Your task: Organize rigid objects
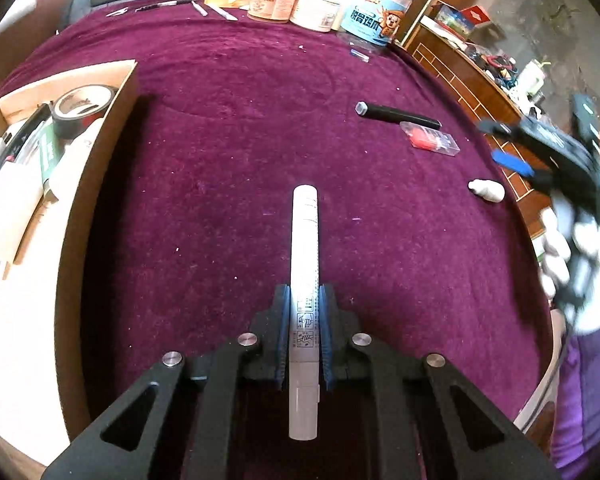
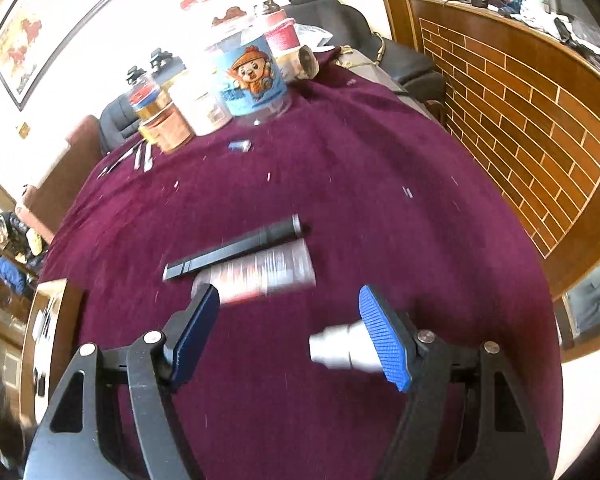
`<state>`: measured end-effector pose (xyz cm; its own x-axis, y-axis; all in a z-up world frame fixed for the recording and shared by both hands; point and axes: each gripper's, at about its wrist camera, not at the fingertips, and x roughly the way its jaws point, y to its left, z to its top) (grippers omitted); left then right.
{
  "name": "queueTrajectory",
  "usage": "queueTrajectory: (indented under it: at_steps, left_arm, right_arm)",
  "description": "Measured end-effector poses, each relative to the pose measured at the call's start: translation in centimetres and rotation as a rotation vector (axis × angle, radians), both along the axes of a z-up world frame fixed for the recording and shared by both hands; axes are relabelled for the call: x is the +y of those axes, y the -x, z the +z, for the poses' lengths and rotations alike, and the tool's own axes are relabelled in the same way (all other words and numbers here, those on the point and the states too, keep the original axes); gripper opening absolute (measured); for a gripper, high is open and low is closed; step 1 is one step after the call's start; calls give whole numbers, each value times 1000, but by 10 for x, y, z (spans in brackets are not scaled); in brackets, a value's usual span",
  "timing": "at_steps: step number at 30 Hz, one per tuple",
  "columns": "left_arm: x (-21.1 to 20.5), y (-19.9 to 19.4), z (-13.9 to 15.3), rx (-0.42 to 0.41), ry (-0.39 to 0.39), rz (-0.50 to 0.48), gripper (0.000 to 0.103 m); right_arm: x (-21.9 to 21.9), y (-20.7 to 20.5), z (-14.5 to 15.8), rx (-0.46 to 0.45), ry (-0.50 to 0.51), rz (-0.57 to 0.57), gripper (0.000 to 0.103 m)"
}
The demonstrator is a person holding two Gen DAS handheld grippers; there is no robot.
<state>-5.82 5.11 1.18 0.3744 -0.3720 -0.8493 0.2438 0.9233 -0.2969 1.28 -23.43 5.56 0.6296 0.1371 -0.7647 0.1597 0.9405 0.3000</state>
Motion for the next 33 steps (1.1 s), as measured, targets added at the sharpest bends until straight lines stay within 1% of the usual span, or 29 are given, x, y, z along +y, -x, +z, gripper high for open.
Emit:
queueTrajectory:
  at_steps: [1, 3, 4, 6, 7, 8, 9, 10, 11, 12, 14, 15, 16, 18, 20, 21, 22, 23, 24, 25, 27, 28, 29, 30, 31, 33]
  left_arm:
    - [-2, 1, 0, -5, -11, 1, 11]
    - [-8, 0, -1, -17, -29, 1, 11]
    - [-8, 1, -1, -21, -30, 2, 11]
    - [-6, 1, -2, -21, -17, 4, 11]
    - [-3, 1, -3, -18, -3, 8, 11]
    - [-2, 1, -3, -16, 9, 12, 11]
    - [0, 1, -3, -16, 19, 13, 11]
    - [1, 1, -4, -18, 27, 14, 11]
    - [1, 1, -4, -21, 30, 13, 11]
    - [1, 2, -4, -24, 31, 12, 11]
    - [1, 2, -4, -28, 40, 14, 12]
    - [3, 2, -4, -30, 48, 17, 12]
    - [5, 2, -5, -32, 60, 23, 12]
    - [6, 1, -6, -30, 87, 38, 15]
    - [6, 0, -6, -30, 117, 46, 25]
    - [3, -1, -5, -38, 123, 41, 29]
    - [-2, -1, -5, -54, 117, 31, 36]
    - [-6, 0, -4, -75, 96, 21, 39]
    - [-13, 2, -3, -105, 53, 9, 39]
    - [-24, 4, -3, -142, -19, -9, 39]
    - [-36, 9, -3, -185, -120, -30, 32]
    - [-37, 9, -3, -194, -141, -31, 12]
    - [-34, 7, -3, -183, -127, -36, 11]
    - [-29, 5, -3, -166, -99, -38, 11]
    - [-22, 2, -2, -143, -67, -34, 11]
    - [-12, 2, 0, -124, -28, -19, 11]
  right_arm:
    - [0, -16, -5, 24, 3, -2, 73]
    - [0, -35, -17, 68, -11, -2, 73]
    - [2, -40, -22, 84, -26, 7, 73]
    - [9, -48, -36, 145, -81, 66, 73]
    - [15, -45, -36, 145, -64, 85, 74]
    - [22, -41, -35, 164, -83, 139, 74]
    - [28, -34, -35, 182, -141, 202, 74]
    - [33, -29, -35, 200, -179, 246, 74]
    - [41, -19, -35, 243, -230, 323, 74]
    - [46, -10, -31, 248, -218, 353, 74]
    - [51, 4, -19, 218, -133, 363, 74]
    - [53, 9, -12, 200, -82, 355, 74]
    - [58, 13, -4, 168, 13, 339, 74]
    - [66, 13, 1, 142, 100, 334, 74]
    - [79, 7, -1, 142, 117, 349, 74]
    - [89, 4, -5, 140, 140, 355, 74]
    - [93, 1, -8, 137, 161, 356, 74]
    - [102, -4, -12, 131, 197, 361, 74]
    - [109, -10, -16, 130, 217, 366, 74]
    - [117, -14, -23, 135, 243, 367, 73]
    - [125, -17, -34, 150, 270, 359, 70]
    - [128, -17, -39, 160, 276, 360, 62]
    - [133, -11, -38, 132, 332, 351, 51]
    - [133, -8, -37, 124, 324, 358, 42]
    - [133, -4, -36, 129, 307, 355, 25]
    - [130, 4, -33, 138, 261, 340, 25]
